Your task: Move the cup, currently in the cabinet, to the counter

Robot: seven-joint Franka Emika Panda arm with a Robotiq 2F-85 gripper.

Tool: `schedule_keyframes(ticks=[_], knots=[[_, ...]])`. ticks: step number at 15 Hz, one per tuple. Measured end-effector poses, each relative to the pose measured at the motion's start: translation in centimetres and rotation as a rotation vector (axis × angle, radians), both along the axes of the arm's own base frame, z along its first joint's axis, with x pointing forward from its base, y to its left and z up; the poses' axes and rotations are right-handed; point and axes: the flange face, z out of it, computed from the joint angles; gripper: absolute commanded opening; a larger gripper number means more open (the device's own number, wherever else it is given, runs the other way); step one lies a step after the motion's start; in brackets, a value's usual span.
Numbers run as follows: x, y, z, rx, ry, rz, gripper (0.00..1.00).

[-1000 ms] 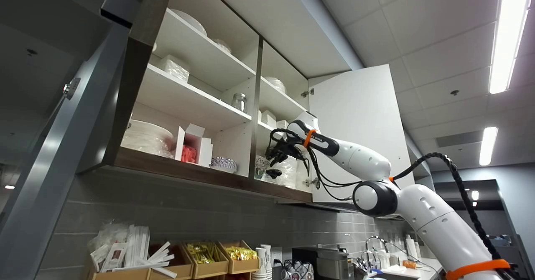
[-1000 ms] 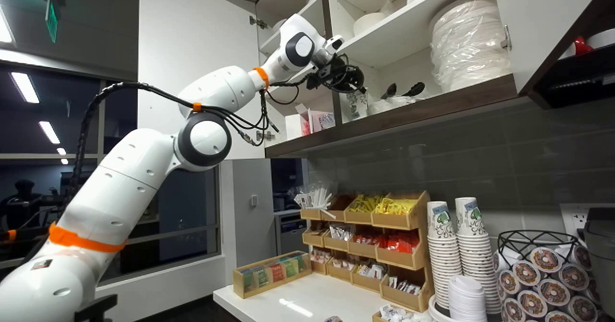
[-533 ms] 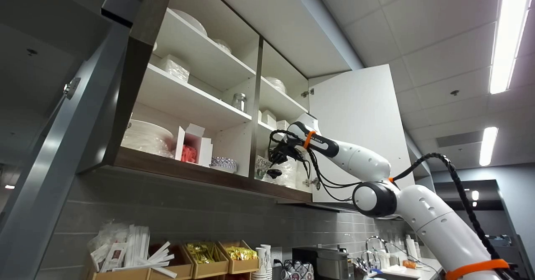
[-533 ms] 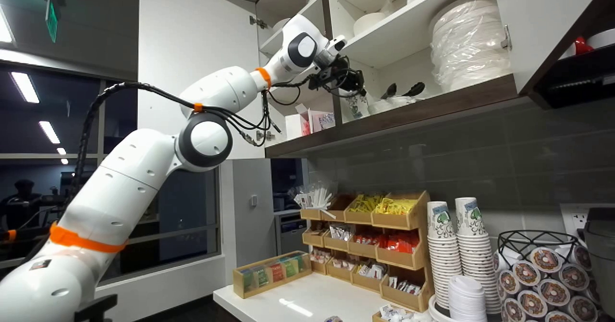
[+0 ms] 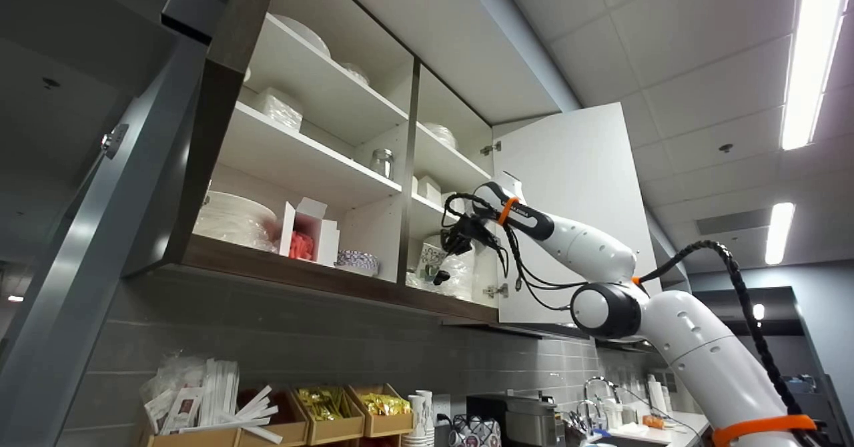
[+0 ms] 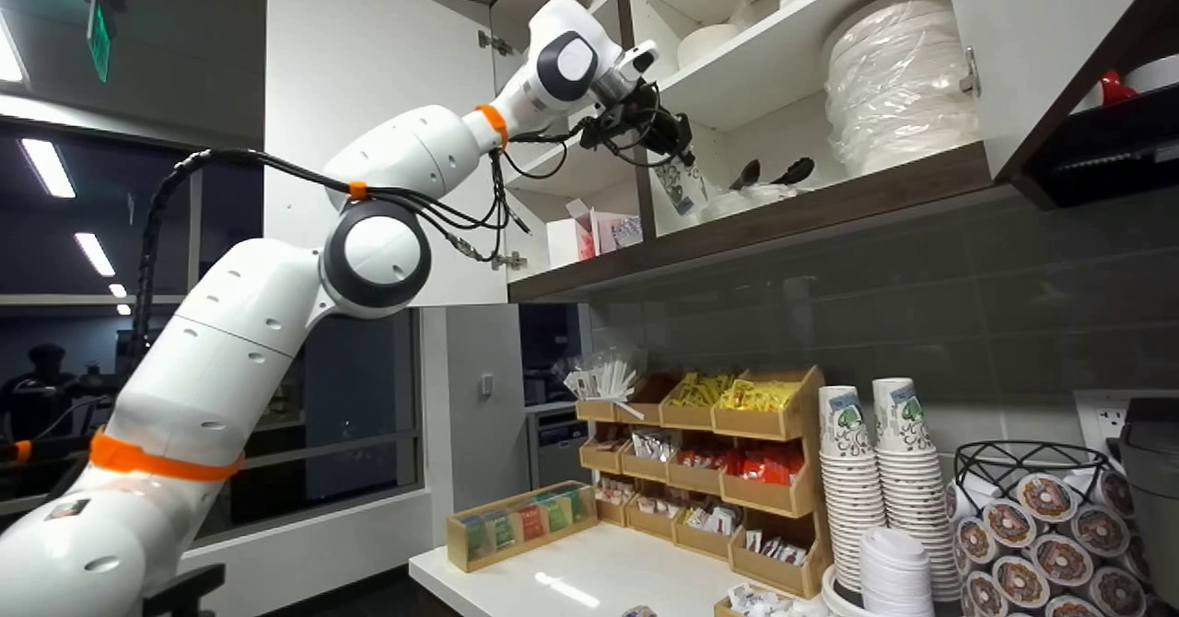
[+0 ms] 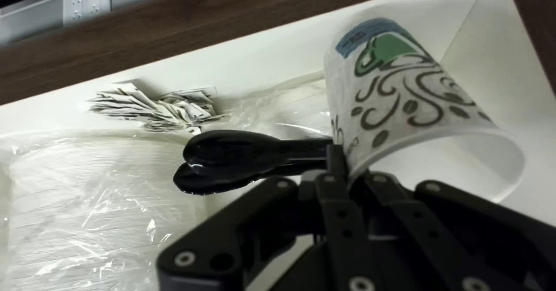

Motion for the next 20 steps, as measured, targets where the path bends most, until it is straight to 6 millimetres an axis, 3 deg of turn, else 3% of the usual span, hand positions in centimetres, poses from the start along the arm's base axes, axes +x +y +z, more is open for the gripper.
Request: schedule_keyframes(ticks=[4,7,12,20], knots=[[-3.4,-1.0,1.7,0.074,0.038,0.058,0.01],[-4.5,-1.5,1.8,0.11,0.073,0.098,0.01],[-4.5,-1.3,0.1,0.156,0.179,0.16,0.01],[-3.6,1.1,-3.7,0.164,0.401,0.25,0.01]])
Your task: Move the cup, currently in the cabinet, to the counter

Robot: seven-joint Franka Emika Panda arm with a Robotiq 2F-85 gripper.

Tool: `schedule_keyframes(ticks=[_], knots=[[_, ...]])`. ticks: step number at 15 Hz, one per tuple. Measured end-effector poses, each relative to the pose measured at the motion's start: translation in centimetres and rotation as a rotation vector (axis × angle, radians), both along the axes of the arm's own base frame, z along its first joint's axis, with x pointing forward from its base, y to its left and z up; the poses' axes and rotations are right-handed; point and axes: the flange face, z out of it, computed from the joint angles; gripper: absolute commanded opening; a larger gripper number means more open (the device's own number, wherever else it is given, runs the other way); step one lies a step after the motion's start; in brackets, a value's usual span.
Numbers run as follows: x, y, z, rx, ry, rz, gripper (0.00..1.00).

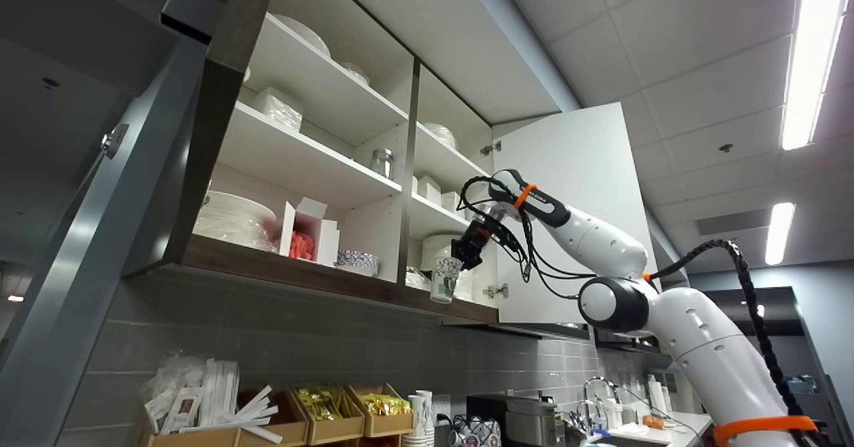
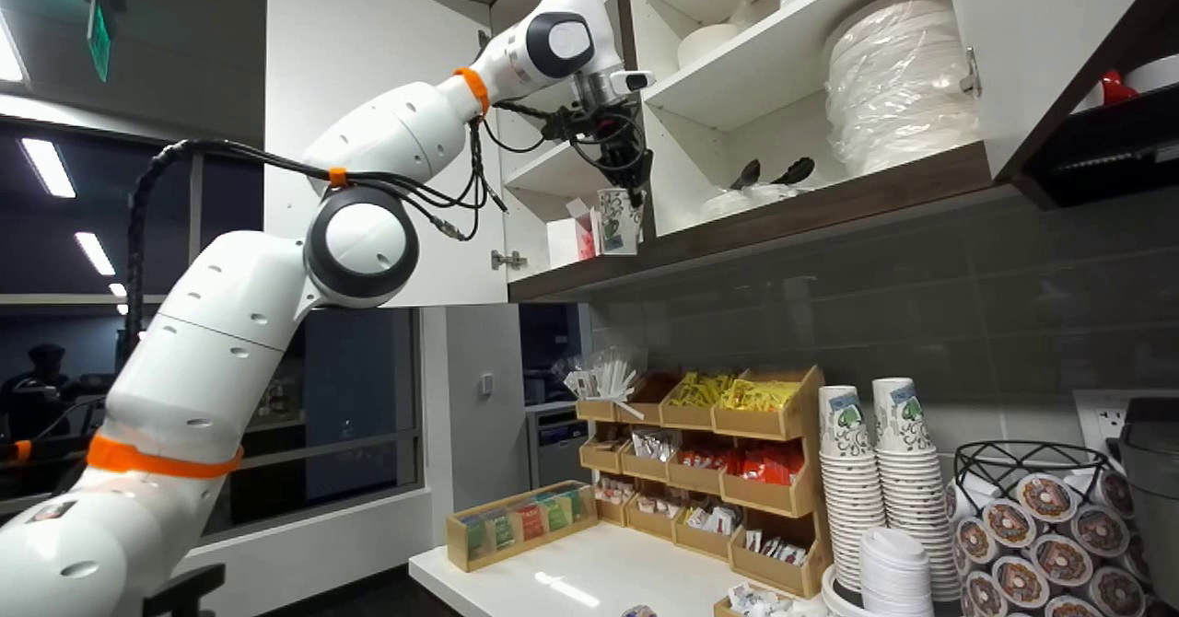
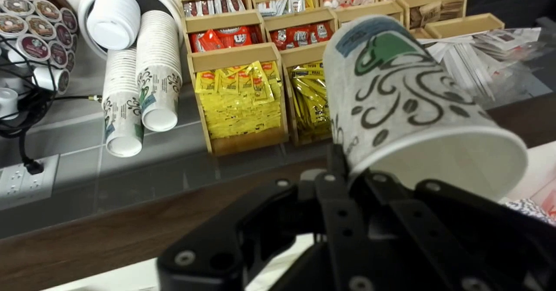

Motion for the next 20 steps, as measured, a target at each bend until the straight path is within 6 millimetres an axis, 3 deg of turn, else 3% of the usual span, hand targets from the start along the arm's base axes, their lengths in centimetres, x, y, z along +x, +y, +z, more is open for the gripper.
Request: schedule_keyframes(ticks=[5,12,16,20], knots=[[2.5,0.7,-2.6,-0.019,0.047,0.027,0.05],[2.5,0.7,-2.6,-0.025,0.046,0.024,0.01],[1.2,0.7,-4.3,-0.101,0.222,-0.038,0.01],[-1.0,2.2,-5.9,-0.178,0.438,-0.07,0.01]])
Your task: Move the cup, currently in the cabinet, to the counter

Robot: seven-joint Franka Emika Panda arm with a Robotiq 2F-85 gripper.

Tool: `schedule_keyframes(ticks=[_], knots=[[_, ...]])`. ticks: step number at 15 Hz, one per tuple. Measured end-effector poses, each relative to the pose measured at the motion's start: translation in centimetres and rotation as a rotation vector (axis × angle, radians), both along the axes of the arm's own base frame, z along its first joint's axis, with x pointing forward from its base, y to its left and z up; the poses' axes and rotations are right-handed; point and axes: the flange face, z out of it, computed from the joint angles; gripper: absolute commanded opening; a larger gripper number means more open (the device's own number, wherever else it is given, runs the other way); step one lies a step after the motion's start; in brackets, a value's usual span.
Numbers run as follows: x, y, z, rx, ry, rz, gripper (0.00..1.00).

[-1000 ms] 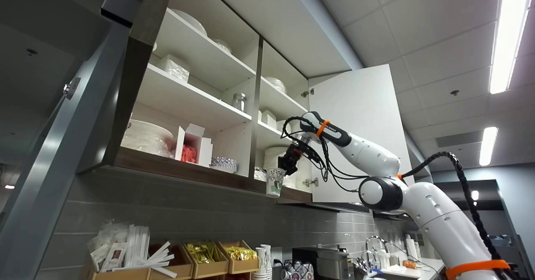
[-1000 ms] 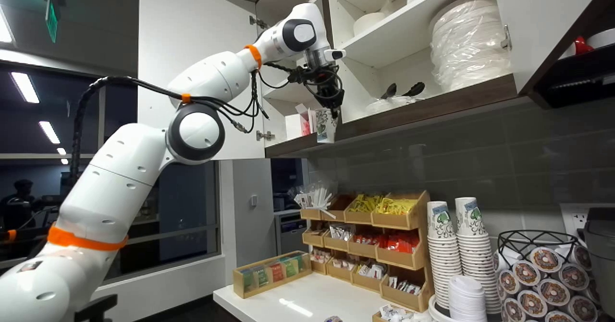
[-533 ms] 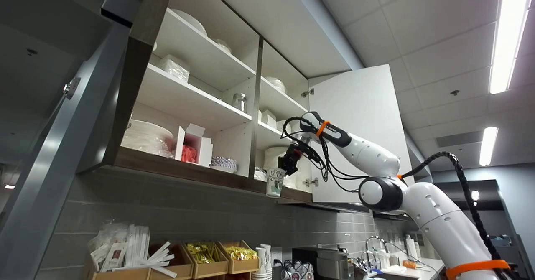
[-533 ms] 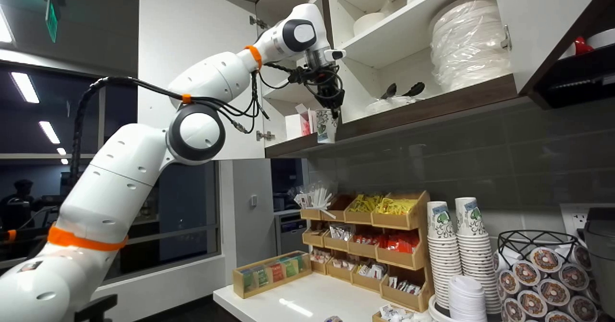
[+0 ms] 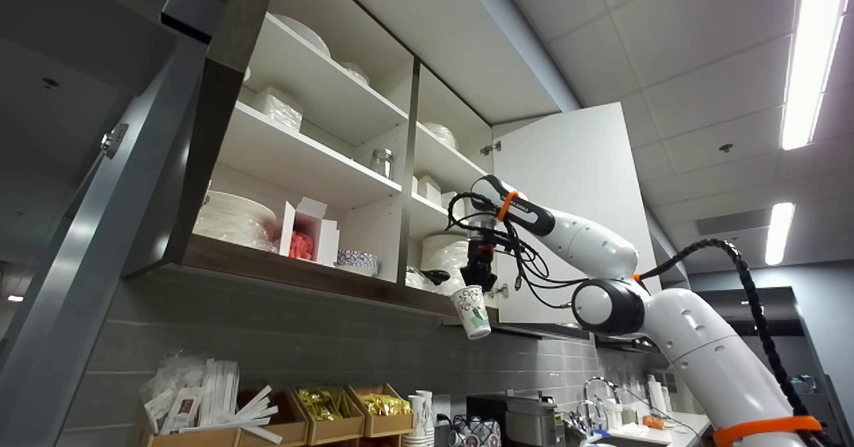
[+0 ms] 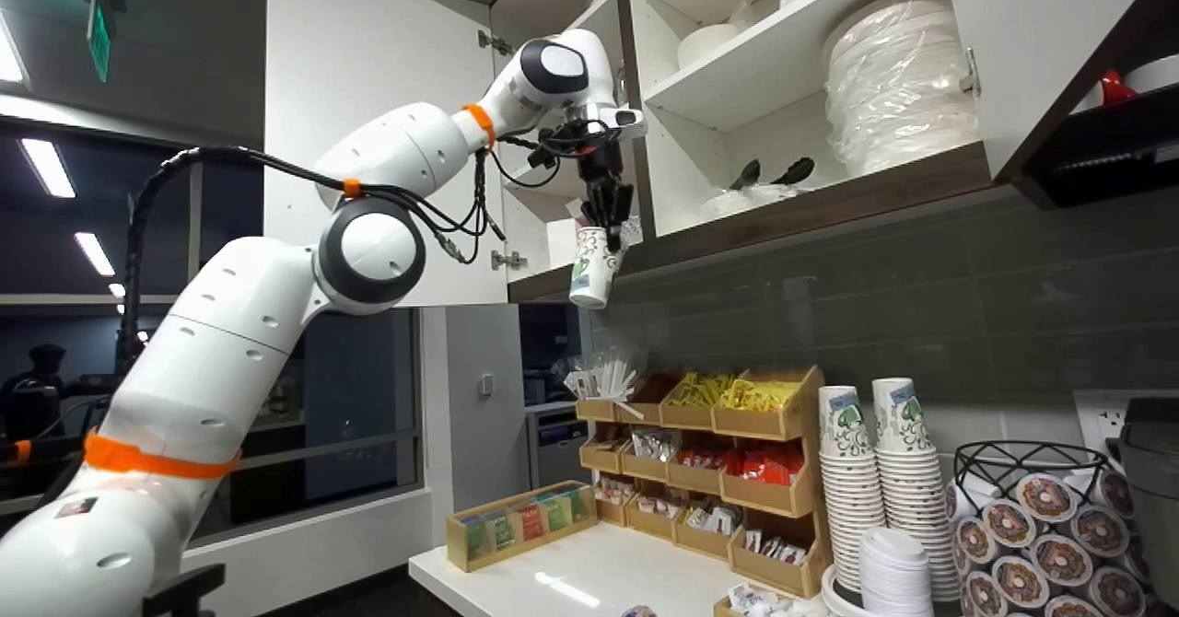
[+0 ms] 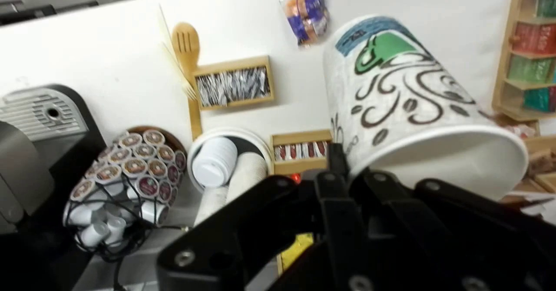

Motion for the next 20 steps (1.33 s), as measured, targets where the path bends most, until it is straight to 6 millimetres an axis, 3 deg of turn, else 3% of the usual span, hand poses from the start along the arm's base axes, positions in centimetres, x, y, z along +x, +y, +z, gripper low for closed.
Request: schedule_keyframes(ticks=[4,12,17,20], knots=[[-1.7,1.7,-1.7,-0.068,0.202,-0.017,0.01],[1.1,4.7,-8.8,-0.266,0.49,0.161,0.01],[5.3,8.2,-12.1,-0.382,0.329,0.318,0.01],[6.7,9.8,-12.9,-0.385,0.152,0.341,0.01]])
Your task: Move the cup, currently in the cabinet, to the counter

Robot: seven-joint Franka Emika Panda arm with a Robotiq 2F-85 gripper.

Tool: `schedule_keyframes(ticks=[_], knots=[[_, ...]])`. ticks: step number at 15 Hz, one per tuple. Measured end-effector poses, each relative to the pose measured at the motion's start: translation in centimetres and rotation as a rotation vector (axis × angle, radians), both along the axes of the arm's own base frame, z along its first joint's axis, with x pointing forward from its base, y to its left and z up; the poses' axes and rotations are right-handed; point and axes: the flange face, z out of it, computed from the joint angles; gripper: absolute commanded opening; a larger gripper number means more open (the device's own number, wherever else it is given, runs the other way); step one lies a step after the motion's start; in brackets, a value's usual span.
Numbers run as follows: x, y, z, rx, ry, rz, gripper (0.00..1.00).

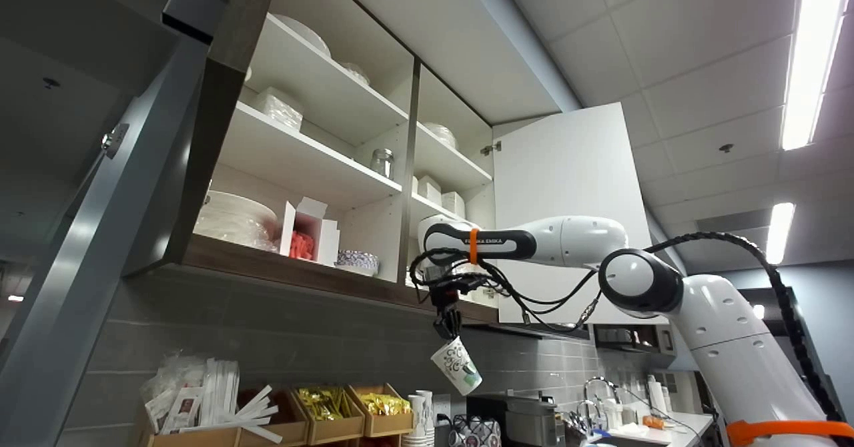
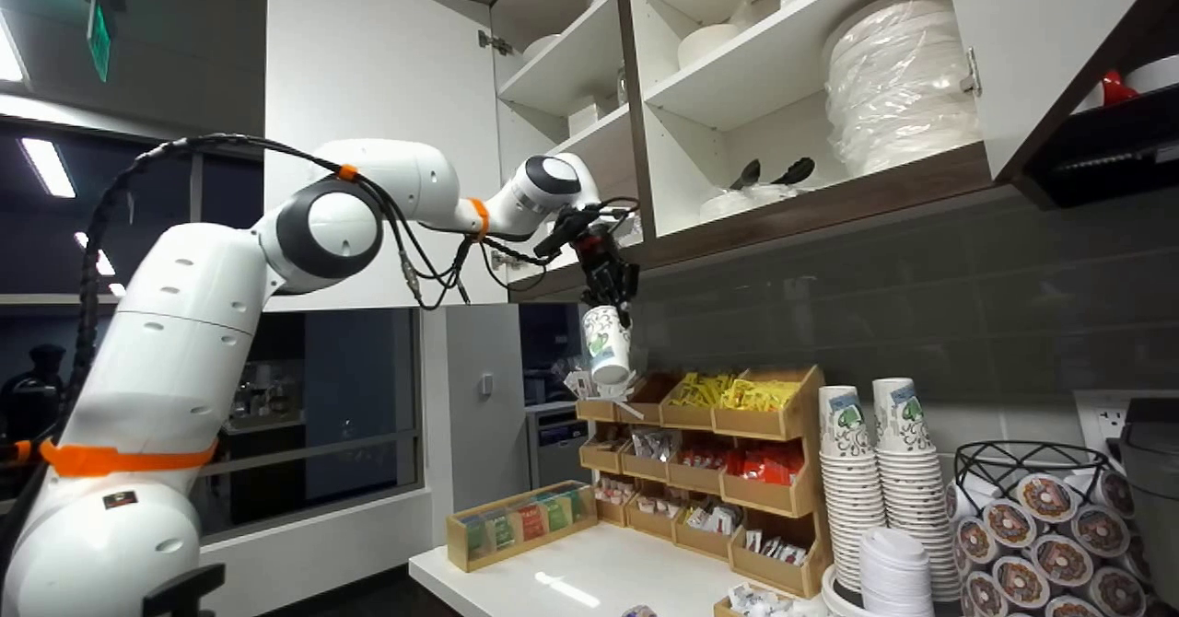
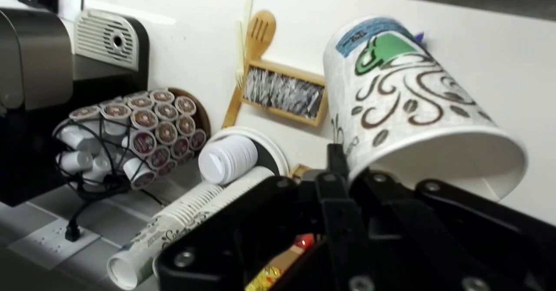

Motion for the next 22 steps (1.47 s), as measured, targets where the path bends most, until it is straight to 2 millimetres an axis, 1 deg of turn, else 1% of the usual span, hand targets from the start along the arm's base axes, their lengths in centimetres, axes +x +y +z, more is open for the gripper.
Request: schedule_keyframes(ticks=[2,6,8,9,10,14,15,17,18,19,20,22], knots=[[-0.2,0.8,-0.1,0.071,-0.093,-0.009,0.01],[-1.3,1.8,-0.9,0.239,-0.241,-0.057,0.01],[-1.5,2.2,-2.1,0.324,-0.319,-0.073,0.01],[-1.5,2.3,-3.0,0.372,-0.351,-0.081,0.05],[-1.5,2.2,-3.6,0.375,-0.352,-0.081,0.05],[-1.4,2.3,-3.1,0.374,-0.362,-0.078,0.05],[-1.4,2.3,-3.0,0.374,-0.363,-0.078,0.01],[-1.3,2.4,-3.2,0.373,-0.361,-0.076,0.01],[-1.1,2.7,-3.7,0.374,-0.357,-0.071,0.01],[-0.6,3.2,-4.6,0.373,-0.362,-0.06,0.01],[0.1,3.9,-5.9,0.376,-0.377,-0.044,0.01],[1.7,5.4,-9.3,0.39,-0.42,-0.007,0.01]])
